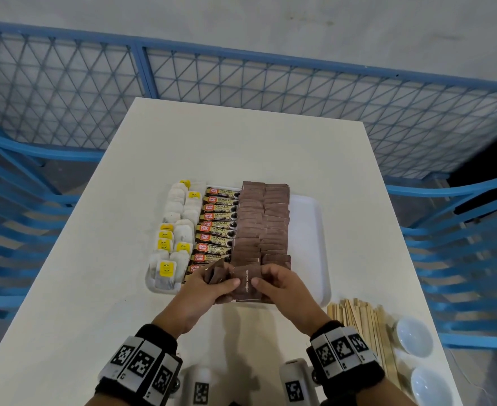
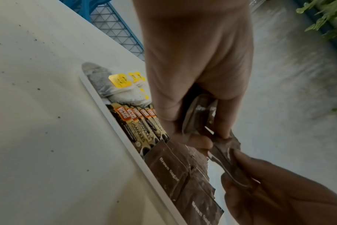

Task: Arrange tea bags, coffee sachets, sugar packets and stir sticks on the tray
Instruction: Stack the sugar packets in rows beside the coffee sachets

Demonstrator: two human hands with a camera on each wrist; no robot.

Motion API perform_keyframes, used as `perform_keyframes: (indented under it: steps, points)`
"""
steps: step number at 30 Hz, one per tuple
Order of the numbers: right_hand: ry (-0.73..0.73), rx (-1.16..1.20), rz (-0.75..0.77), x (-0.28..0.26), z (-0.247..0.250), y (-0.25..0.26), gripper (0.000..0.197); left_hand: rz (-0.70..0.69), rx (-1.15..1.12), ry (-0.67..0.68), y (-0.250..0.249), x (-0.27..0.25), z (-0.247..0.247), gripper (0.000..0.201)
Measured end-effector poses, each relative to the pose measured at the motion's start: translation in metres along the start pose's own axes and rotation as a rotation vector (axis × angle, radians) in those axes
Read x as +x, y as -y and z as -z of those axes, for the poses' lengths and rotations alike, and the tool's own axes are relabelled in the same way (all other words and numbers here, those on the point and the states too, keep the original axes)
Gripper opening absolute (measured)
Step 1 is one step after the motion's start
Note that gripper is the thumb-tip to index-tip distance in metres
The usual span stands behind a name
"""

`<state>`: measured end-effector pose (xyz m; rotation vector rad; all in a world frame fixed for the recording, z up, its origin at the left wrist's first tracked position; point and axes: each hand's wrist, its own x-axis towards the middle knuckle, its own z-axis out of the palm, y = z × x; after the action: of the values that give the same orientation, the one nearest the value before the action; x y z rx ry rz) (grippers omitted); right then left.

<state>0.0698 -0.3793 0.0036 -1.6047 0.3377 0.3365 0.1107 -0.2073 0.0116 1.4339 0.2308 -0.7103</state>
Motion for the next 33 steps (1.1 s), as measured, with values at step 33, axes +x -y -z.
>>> perform_keyframes:
  steps: [33]
  points:
    - [-0.243,-0.962,0.315,0.004,0.026,-0.037,0.045,0.096,-0.094,0.058,0.002,-0.005,0.017,0.025]
